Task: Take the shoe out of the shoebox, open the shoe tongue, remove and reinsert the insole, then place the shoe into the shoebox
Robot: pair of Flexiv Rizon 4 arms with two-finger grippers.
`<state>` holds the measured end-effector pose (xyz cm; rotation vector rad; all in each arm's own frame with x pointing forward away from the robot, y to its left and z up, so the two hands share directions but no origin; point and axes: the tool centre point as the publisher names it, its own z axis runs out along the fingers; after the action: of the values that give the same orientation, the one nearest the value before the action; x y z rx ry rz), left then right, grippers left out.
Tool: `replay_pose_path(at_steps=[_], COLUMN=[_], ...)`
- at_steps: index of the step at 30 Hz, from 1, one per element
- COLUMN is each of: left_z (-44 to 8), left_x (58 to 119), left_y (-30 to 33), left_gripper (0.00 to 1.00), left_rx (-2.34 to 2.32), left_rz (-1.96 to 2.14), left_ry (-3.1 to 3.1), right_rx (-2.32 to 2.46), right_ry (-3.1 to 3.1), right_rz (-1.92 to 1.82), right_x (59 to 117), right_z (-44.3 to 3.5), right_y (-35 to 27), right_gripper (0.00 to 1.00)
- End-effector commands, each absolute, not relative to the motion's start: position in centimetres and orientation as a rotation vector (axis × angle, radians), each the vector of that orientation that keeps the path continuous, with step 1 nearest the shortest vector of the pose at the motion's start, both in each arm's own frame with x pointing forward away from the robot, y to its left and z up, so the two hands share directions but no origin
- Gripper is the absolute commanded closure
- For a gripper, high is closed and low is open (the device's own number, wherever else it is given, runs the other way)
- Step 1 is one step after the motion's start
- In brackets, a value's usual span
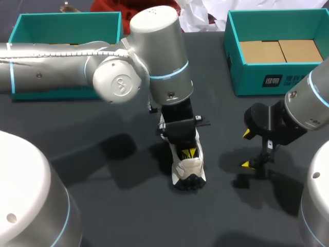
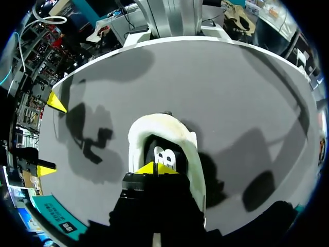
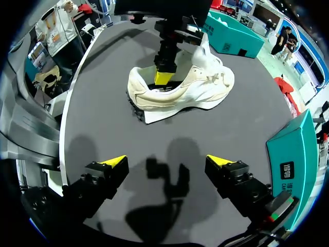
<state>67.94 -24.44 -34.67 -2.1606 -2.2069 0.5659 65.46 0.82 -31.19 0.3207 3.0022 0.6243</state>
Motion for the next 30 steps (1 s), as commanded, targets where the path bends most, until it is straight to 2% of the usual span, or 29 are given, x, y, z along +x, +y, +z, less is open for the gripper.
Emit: replay_pose_path(at_steps=[1,8,14,22,30], left_z=[-36.1,-38.1,-39.1,-36.7,-35.8], left_x=[66.9,66.5,68.1,69.6,67.3], left_y=[-25.1,-26.2,-24.4,-22.5,-24.3], left_gripper=[1.00,1.00,1.00,1.00,1.00], left_rx=[-2.185,-2.160,-2.120,-2.116,-2.198], left_rz=[0.588,0.558,0.472,0.515,0.506], left_ry=[-2.246,-2.281,-2.317,-2.360,-2.274], right_rx=[0.321,0.321,0.321,0.321,0.321], right_ry=[2.999,2.999,2.999,2.999,2.999], right_rz=[0.623,0.623,0.623,0.623,0.623], right_x=[65.2,65.2,65.2,65.2,65.2], right_z=[-31.2,-31.2,-31.2,-31.2,-31.2], right_y=[0.7,0.7,0.7,0.7,0.7], right_gripper=[0.00,0.00,0.00,0.00,0.00])
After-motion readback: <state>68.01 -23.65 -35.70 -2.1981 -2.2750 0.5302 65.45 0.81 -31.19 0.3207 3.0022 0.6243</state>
